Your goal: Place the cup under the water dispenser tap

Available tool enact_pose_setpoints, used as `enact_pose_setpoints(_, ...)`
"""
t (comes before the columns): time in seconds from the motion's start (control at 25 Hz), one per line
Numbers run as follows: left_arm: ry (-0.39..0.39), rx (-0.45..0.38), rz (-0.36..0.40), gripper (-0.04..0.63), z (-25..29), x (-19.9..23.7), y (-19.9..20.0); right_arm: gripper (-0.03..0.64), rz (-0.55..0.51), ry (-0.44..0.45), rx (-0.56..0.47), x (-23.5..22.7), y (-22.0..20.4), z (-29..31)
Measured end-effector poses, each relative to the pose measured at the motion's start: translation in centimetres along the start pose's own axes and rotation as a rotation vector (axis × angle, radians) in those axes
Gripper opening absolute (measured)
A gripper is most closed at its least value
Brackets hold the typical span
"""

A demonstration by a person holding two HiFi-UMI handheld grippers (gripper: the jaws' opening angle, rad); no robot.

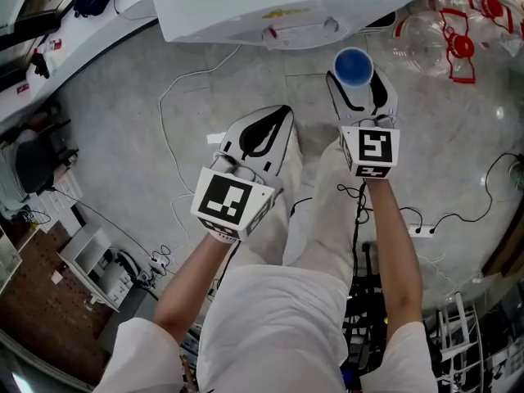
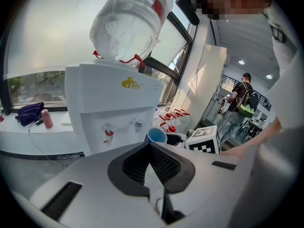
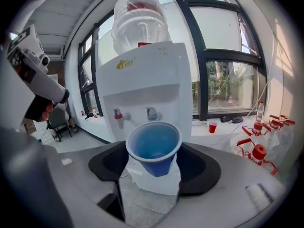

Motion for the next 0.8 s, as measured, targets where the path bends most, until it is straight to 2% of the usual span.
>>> enact_pose_setpoints(0.56,-0.019,0.023,0.032,0.000,3.2,1.1,-1.0,0.328,-0.027,0.050,0.029,-1.0,-4.2,5.3)
enact_pose_setpoints(0.8,-0.022,0.051,0.038,0.000,3.9,1.5,-2.4,0.328,0.019,0.013,0.087,-2.1,-7.2,7.4)
Point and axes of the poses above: the fingertips, and each gripper's own axes: z forward along the fingers, x to its left, y out of its top, the point moved 7 cm from there along -z, backward along the fingers, and after that the axes turned 7 degrees about -x, right-handed, at the moved point
